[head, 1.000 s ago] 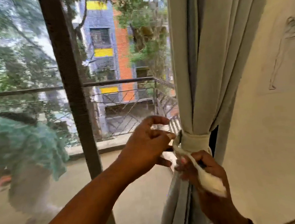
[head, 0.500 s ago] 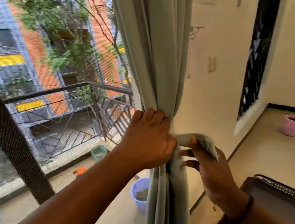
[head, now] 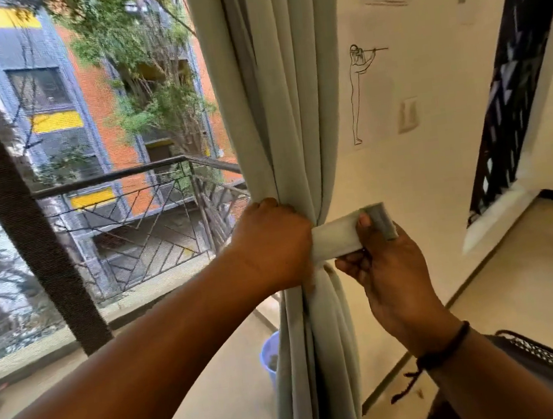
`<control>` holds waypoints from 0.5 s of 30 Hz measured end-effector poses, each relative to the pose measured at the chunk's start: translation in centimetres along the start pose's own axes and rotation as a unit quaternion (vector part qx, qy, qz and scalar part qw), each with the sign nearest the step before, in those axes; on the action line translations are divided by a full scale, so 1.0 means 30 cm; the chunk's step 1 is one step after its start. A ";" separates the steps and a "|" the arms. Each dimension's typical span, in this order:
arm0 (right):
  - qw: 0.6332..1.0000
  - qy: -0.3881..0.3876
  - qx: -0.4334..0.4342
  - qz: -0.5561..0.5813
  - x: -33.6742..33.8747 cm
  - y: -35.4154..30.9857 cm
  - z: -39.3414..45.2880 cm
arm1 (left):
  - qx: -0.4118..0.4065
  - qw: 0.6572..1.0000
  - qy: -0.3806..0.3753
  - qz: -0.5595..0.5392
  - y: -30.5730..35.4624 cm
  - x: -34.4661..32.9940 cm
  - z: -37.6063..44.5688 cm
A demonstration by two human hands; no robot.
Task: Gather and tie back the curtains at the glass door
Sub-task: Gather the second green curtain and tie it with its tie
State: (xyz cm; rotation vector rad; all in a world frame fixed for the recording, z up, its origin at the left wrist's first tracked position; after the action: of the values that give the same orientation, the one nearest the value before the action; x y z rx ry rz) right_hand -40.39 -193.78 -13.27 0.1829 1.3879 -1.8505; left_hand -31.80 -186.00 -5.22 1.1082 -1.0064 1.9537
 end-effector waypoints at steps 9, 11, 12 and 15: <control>0.920 0.011 -0.243 0.306 0.089 0.049 0.018 | 0.055 0.936 -0.277 -0.212 0.114 0.013 0.028; 0.908 -0.039 -0.238 0.342 0.085 -0.001 0.013 | 0.090 0.908 -0.310 -0.268 0.120 0.023 0.033; 0.906 -0.063 -0.241 0.344 0.088 -0.012 0.000 | 0.110 0.885 -0.332 -0.308 0.129 0.025 0.030; 0.883 -0.110 -0.298 0.347 0.092 0.028 -0.086 | 0.149 0.844 -0.372 -0.357 0.162 0.028 0.011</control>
State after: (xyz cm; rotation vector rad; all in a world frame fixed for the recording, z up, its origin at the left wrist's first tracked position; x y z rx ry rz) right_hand -42.53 -193.04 -16.41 0.1224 1.4171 -0.7871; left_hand -36.03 -188.47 -5.79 2.1423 -0.4848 1.0697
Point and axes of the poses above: each hand's wrist, its own z-axis towards the middle knuckle, its own x-axis out of the back of the hand, y = z × x, the point moved 8 cm from there along z, towards the middle knuckle, and after that the axes turned 13 degrees about x, right-handed, at the moved point
